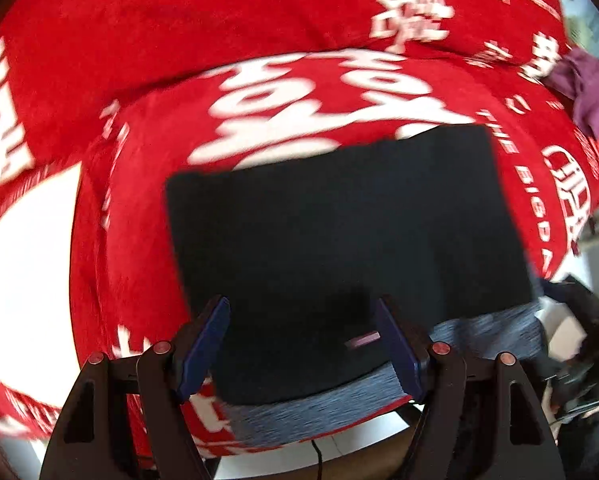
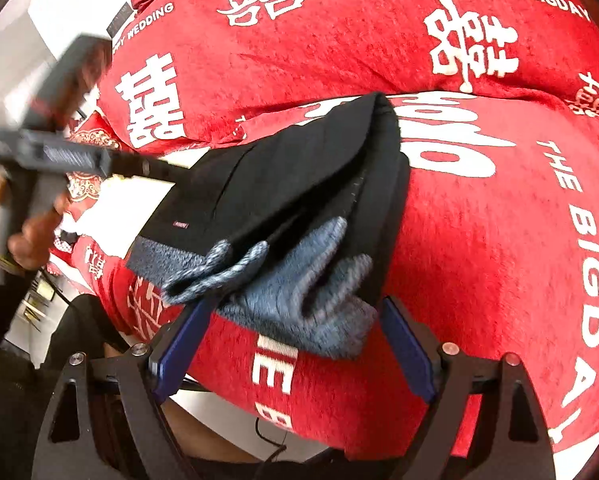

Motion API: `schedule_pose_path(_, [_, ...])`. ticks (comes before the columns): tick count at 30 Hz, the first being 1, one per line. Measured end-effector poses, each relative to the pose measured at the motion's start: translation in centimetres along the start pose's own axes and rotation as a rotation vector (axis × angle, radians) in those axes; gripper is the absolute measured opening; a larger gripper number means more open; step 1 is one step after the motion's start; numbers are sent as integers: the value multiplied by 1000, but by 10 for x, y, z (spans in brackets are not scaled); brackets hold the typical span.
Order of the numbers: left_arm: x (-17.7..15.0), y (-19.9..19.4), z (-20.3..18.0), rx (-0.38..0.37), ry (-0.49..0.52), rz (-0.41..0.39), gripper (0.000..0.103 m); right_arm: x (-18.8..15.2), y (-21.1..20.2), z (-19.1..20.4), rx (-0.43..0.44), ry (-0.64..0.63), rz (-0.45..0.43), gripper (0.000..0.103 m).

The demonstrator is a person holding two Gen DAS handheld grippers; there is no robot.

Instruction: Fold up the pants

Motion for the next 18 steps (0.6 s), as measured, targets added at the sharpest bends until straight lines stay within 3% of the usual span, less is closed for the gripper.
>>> schedule_pose_path(3, [-11,8,10,-4,-41,-10,76,-3,-16,-6,-59,14,-3,89])
schedule_pose_path(5, [-15,8,13,4,-43,-43,76,3,-31,-6,-108,35,-50,89])
schedule_pose_path(7, [-17,11,11,18,-36,-58,77,16,-48,7,-99,31,-143,90])
schedule_pose_path(8, [-17,12,10,18,-33,-60,86,22,-53,16,-83,13,-181,91])
schedule_pose_path(10, [-18,17,12,11,-37,-64,89,34,-52,44,-12,-56,-213,97])
schedule_pose_path(13, [-21,24,19,-25,-65,-63,89,37,-19,67,97,-111,-141,98])
schedule_pose_path(16, [-25,34,26,-74,-104,-35,95,22,38,43,-36,-79,45,98])
schedule_pose_path(17, [-26,34,29,-79,-120,-30,95,16,49,32,-68,-50,77,99])
schedule_pose_path(18, [-27,33,30,-82,-126,-29,95,15,46,26,-74,-45,38,99])
Point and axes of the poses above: each gripper's, at about its wrist camera, not at the fingertips, and y roughly the way its jaws point, z to its left, x to its top, the point moved 4 cm from there along y, roughly the way its jaws point, and after that the axes turned 3 degrees about x, right-handed, at the moved point
